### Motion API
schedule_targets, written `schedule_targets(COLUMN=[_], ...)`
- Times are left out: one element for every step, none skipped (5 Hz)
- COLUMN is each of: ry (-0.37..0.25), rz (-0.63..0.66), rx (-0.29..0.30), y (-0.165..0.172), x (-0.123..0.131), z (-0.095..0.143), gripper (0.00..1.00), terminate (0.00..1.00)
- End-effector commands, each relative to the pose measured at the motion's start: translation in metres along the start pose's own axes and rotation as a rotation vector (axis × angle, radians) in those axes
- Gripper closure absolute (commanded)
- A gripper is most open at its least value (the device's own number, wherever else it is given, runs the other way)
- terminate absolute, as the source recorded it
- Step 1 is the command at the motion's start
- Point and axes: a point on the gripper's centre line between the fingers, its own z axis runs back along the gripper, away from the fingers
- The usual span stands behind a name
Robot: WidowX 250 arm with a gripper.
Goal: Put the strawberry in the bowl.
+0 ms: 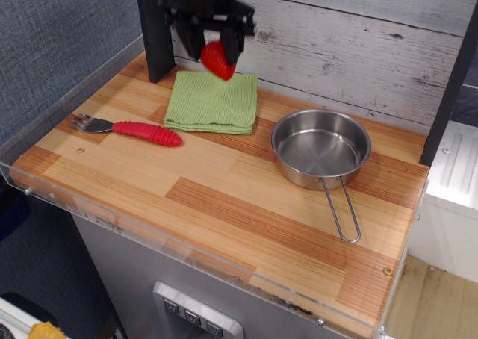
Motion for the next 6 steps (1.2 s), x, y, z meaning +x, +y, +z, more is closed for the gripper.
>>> schedule_targets(ry=[-0.112,-0.113,-0.084,-0.053,-0.048,-0.012], rz=[-0.136,-0.219,-0.320,-0.363,-0.393,-0.414], rx=[-0.006,-0.039,-0.064,-0.073,-0.091,-0.094], y=[-0.045,-0.074,-0.101,-0.108,-0.116,-0.120], x=[0.014,0.007,-0.003,-0.011,-0.017,-0.027], z=[0.060,0.060,0.050,0.039,0.031,0.022], gripper=[1.00,1.00,1.00,1.00,1.00,1.00], terminate=[0.00,0.00,0.00,0.00,0.00,0.00])
